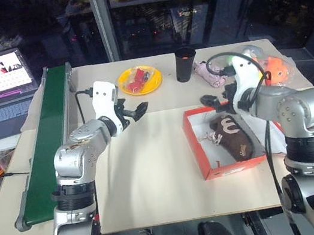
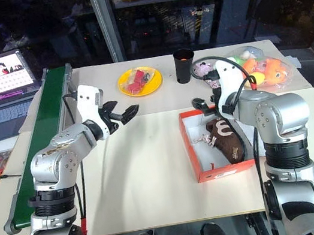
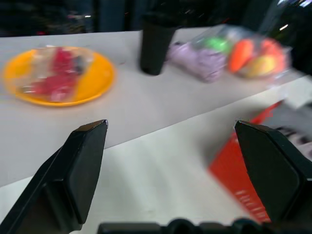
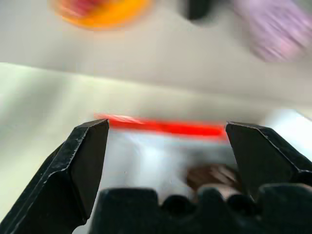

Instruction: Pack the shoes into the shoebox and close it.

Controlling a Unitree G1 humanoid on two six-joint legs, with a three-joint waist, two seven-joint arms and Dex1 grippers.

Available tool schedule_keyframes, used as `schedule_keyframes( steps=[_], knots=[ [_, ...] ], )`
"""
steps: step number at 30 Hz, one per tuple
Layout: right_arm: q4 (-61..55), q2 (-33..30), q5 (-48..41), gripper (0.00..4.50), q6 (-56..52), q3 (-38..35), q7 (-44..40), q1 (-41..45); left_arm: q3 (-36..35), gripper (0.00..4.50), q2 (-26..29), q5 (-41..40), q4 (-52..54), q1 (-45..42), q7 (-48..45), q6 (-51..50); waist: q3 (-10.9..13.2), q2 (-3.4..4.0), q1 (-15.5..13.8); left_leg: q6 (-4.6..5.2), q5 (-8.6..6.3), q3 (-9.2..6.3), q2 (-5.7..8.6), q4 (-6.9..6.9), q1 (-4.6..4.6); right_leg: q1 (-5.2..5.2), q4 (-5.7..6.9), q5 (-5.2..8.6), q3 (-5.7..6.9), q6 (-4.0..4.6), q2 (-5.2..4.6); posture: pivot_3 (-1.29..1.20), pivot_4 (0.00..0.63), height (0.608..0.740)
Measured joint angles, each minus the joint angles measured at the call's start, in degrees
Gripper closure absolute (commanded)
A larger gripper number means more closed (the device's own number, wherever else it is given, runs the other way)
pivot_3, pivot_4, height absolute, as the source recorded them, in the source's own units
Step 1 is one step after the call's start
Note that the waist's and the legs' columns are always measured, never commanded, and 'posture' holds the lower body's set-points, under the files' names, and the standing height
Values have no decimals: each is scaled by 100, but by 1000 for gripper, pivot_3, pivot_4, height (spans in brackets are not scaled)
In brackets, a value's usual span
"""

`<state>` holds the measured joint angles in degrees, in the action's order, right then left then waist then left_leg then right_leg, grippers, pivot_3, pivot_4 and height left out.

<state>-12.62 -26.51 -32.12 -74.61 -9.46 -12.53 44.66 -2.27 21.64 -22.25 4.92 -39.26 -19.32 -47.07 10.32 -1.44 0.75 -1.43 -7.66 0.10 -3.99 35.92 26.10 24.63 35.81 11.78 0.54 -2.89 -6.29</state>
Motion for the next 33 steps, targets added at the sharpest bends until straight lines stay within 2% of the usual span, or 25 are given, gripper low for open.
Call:
schedule_keyframes(
  steps=[4, 8, 16, 22, 33],
  knots=[
    [-426, -1, -389, 15, 312, 84, -749, -66, -34, 39, 211, 312, 5, 277, 97, 162, 0, 0, 0, 0, 0, 0, 0, 0, 0, 0, 0, 0, 0, 1, 0, 0, 150, 736],
    [-616, 52, -507, 15, 744, 338, -1242, -480, -373, 39, 393, 516, 7, 698, 410, 162, 1, -1, 4, -1, 0, 0, -1, 1, -1, 2, 4, 0, 0, 1, 0, 0, 150, 736],
    [-398, 167, -135, 4, 1709, 957, -1550, -815, -993, 20, 359, 518, 472, 1094, 794, 4, 0, -4, -15, -2, 0, 0, -1, 0, 0, 1, 1, -3, 0, 5, 0, 0, 150, 736],
    [21, 357, 174, 4, 2296, 1161, -1706, -912, -1119, 20, 234, 563, 876, 1448, 1154, -195, 0, -6, -4, -3, 1, 0, -1, 3, -8, -2, 6, -1, 1, 2, 0, 0, 150, 736],
    [565, 673, 791, 4, 3392, 1897, -2252, -887, -1579, 20, 75, 668, 684, 1745, 1551, 86, -1, -7, -25, -4, 1, 0, -1, 3, -13, -8, 6, -1, 2, 2, 1, 0, 150, 736]
  ],
)
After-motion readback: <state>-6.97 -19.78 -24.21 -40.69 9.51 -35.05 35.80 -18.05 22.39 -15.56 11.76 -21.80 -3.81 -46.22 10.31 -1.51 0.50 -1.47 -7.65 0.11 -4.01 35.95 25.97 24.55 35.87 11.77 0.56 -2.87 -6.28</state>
